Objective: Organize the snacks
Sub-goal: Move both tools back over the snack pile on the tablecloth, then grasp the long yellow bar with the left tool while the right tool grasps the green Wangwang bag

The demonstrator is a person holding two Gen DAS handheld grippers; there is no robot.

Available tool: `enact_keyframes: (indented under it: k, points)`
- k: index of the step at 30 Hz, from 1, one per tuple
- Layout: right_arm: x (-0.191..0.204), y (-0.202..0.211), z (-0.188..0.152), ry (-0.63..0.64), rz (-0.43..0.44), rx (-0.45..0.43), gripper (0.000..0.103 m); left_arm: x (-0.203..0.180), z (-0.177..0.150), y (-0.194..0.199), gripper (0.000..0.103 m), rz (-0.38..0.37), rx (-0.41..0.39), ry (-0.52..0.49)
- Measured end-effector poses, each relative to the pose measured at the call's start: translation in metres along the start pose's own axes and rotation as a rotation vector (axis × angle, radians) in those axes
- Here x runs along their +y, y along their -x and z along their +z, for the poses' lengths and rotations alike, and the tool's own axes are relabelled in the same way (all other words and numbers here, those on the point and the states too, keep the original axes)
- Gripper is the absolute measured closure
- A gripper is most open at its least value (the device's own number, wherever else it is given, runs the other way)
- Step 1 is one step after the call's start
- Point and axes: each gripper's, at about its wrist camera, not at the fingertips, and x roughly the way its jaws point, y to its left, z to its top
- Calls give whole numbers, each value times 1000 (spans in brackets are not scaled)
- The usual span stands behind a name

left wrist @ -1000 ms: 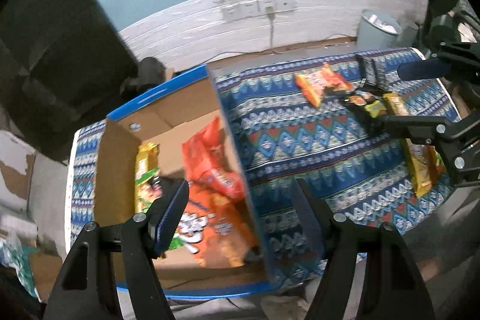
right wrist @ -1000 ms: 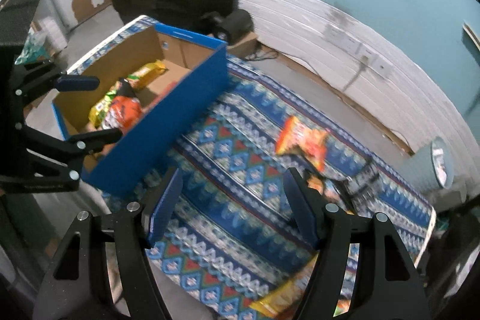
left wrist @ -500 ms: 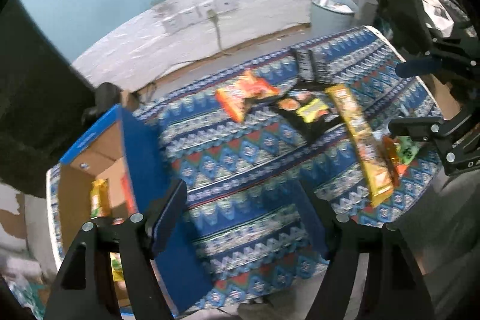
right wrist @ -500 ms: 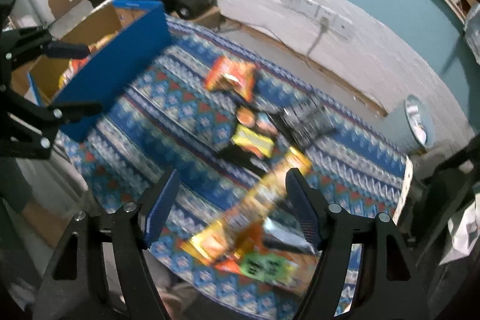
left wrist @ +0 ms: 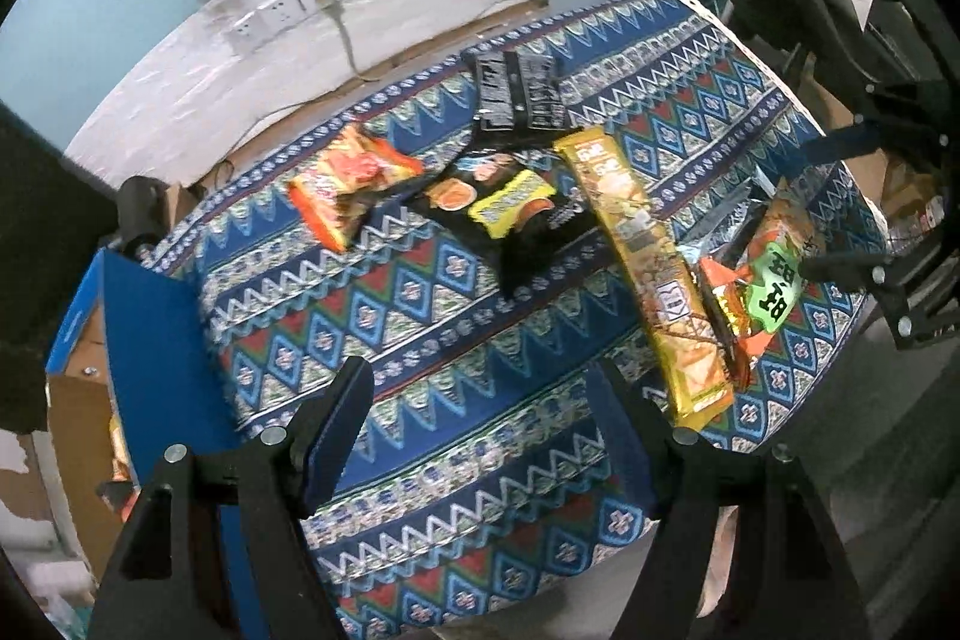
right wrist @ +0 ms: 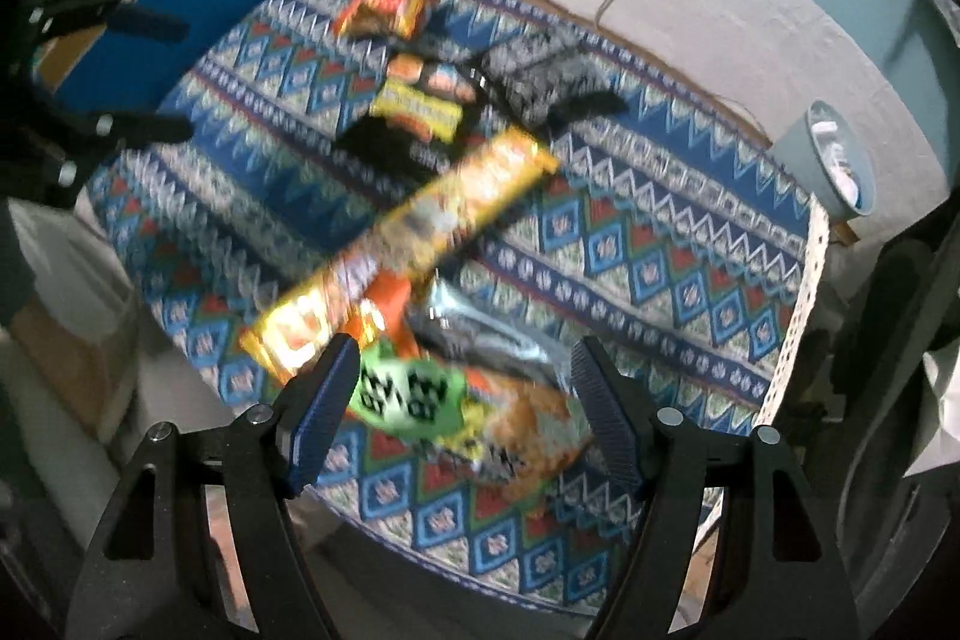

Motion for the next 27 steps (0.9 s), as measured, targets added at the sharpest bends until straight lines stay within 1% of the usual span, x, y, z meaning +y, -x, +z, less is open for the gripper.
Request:
enact_keyframes:
  k: [4,8,12,18,20,23,25,27]
  points:
    - [1,-10,-15,41,2,28,30,-8,0,-15,28,-37,33,-1]
    - [9,-17,-23,108,0,41,30,-13,-1,-30,28,-59,63,5]
    - [16,-28,-25,173,7,59,30,-16,2,-41,28,-62,85,2]
    - [17,-51,-19,216,-31,107,30,-15,6,-48,28,-77,101,19]
    - [11,-56,-15,192,-37,106,30,-16,8,-49,28,-82,104,20]
    - [-8,-63,-6,90,-34,103,31,-20,12,-51,28,-89,106,15]
    - [-22,-67,-2,13,-23,104,39,-23,15,-52,28,-94,107,14]
    - [-37,-70,2,-69,-13,97,45,-25,18,-54,28,-101,110,14]
